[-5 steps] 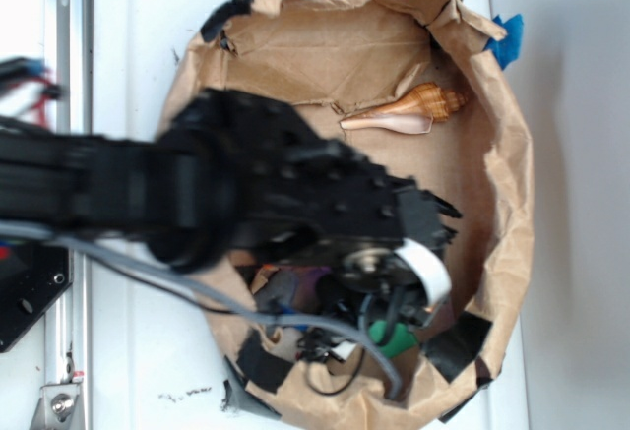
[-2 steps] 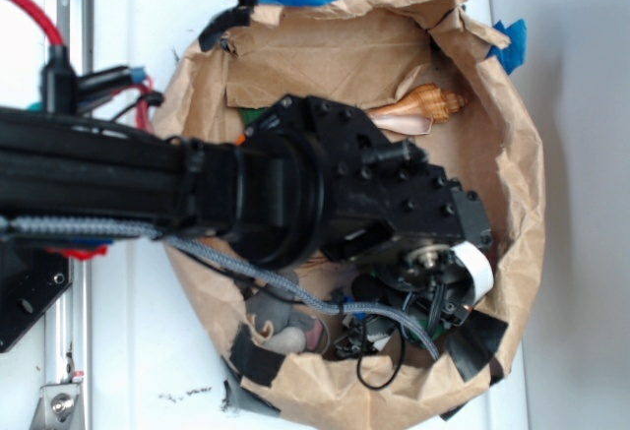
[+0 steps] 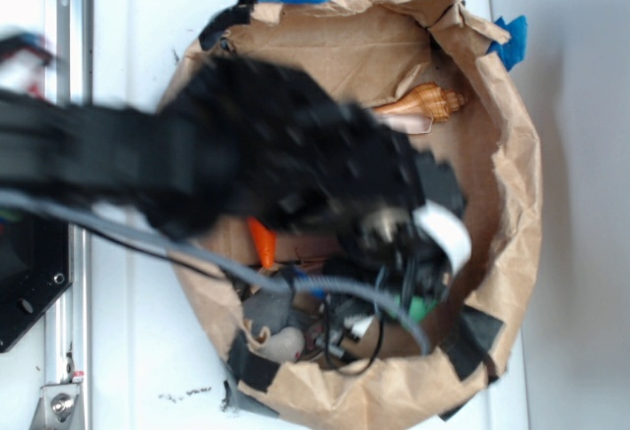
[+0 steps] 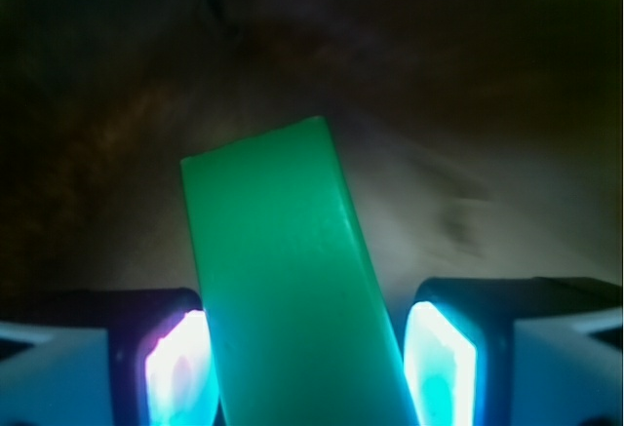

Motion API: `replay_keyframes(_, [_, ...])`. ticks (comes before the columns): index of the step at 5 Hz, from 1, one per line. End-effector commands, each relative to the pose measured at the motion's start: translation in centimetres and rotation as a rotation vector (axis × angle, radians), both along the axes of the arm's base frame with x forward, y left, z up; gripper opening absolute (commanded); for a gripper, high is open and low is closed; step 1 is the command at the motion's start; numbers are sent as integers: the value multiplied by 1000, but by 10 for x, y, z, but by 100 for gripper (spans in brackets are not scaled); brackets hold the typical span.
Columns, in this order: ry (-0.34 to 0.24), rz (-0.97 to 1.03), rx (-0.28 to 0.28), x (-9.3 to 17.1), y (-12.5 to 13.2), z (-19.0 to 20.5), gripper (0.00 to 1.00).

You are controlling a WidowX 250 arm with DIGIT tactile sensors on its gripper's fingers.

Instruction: Grab the green block.

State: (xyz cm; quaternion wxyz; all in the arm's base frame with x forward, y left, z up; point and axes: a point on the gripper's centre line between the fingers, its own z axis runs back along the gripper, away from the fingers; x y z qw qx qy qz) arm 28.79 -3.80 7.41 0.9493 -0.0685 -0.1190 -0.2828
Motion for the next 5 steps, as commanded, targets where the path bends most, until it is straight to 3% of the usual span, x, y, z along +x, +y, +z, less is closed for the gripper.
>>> replay_keyframes(1, [-1,434,36,-13,32,93,0])
replay_keyframes(2, [26,546,59,-25,38,113,0])
replay_keyframes(4, [-10,582,71,-30,37,116,0])
replay_keyframes(5, [-42,586,136,-27,36,114,0])
